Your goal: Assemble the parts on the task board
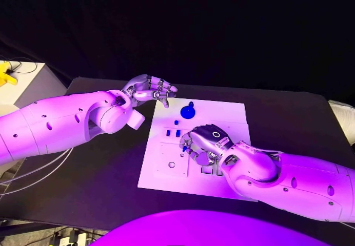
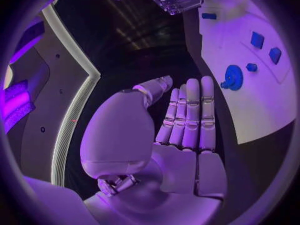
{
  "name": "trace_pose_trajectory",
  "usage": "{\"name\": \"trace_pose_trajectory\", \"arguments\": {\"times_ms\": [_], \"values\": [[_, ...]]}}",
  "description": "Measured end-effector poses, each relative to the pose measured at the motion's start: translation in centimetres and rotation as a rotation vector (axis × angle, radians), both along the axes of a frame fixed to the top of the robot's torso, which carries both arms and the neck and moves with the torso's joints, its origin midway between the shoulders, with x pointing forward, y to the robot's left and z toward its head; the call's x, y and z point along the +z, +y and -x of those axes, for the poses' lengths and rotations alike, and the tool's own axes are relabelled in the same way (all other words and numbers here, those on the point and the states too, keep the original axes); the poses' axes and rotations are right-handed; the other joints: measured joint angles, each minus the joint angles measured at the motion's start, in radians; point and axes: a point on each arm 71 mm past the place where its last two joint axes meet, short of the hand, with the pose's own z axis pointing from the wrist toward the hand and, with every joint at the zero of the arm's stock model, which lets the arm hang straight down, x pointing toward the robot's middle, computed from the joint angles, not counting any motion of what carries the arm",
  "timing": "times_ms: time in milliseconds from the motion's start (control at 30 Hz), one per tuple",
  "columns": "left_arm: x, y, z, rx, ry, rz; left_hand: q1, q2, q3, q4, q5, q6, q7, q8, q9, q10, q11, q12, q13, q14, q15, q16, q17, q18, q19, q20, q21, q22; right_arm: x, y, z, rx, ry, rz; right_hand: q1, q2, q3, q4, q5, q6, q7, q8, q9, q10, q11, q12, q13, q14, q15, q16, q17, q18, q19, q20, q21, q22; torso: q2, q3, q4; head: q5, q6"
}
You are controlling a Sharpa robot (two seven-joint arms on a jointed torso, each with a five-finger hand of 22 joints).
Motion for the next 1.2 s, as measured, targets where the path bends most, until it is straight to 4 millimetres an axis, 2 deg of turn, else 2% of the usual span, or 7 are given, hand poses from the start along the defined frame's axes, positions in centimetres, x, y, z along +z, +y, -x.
{"name": "trace_pose_trajectory", "arguments": {"times_ms": [433,1200], "values": [[-0.1,-0.1,0.0,-0.008,0.008,0.004,0.0,0.0,0.0,0.0,0.0,0.0,0.0,0.0,-0.001,-0.004,0.004,0.0,0.0,-0.004,0.004,0.0,0.0,0.0,0.0,0.0,0.0,-0.001,-0.4,0.2,0.0,-0.008,-0.004,0.009,-0.005,-0.005,0.003,-0.005,0.0,0.0,0.0,0.0,0.0,0.002,-0.002,-0.002,0.001,0.0,0.0,0.0,0.0,0.0,0.0,0.0,0.0,0.001,0.0,-0.0006,-0.0002,0.014,0.0],[-0.1,-0.1,0.0,-0.014,0.015,0.005,0.0,0.0,0.0,0.0,0.0,0.0,0.0,0.0,-0.001,-0.004,0.004,0.0,0.0,-0.004,0.004,0.0,0.0,0.0,0.0,0.0,0.0,-0.001,-1.2,0.8,0.5,-0.003,0.016,0.02,-0.009,-0.009,0.003,-0.005,-0.001,0.004,0.0,-0.002,0.001,0.008,-0.002,-0.005,0.001,0.0,0.0,0.0,0.0,0.0,0.0,0.0,0.0,0.0,0.0,-0.0006,0.0001,0.021,0.0]]}}
